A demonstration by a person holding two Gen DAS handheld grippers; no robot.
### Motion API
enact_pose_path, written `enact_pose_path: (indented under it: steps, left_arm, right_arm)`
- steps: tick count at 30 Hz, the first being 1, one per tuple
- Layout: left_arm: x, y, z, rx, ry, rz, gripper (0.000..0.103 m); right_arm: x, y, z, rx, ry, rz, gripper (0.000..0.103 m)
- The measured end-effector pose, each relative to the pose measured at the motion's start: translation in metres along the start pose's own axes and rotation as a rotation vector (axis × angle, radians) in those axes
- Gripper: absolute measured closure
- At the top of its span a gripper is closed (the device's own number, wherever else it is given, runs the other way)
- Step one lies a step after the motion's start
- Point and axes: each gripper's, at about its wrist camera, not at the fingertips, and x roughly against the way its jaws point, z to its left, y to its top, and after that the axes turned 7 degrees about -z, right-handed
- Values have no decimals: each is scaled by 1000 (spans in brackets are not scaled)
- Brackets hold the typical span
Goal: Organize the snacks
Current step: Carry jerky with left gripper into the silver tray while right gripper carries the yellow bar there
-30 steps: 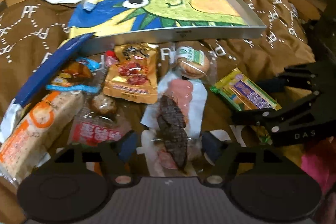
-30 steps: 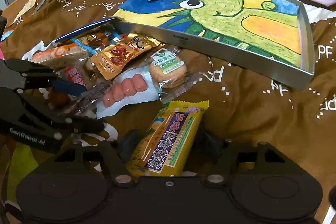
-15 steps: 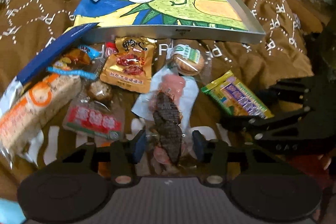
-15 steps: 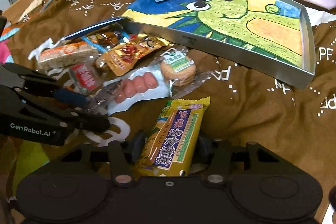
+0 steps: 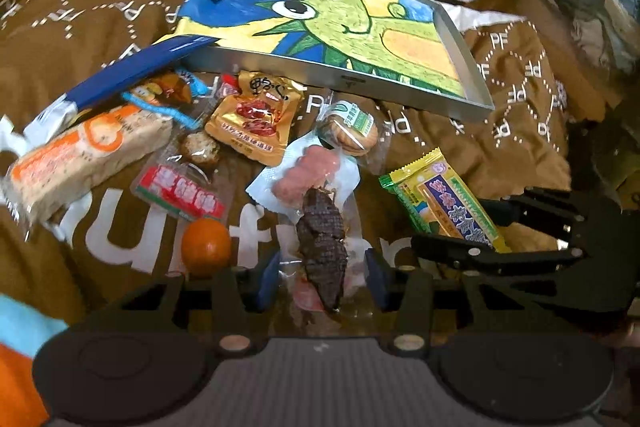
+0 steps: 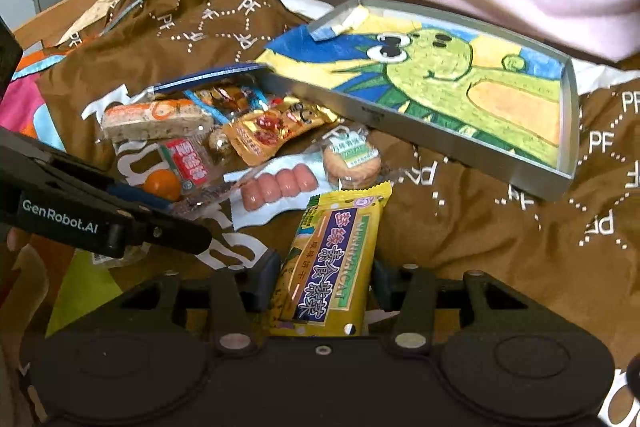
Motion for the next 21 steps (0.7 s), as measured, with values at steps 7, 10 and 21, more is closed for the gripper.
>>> enact_pose_path:
  steps: [7,10,21]
  left_arm:
    - [16,-1,3,46,11,-96,54]
    - [18,1,3,47,32,-130,54]
    - [25,27,-4,38,52,-335,54]
  right_arm:
    - [6,4,0,1,-16,-70,54]
    - [4,4,-1,8,-33,-94,54]
    - [5,20,-1,76,-101,-270,54]
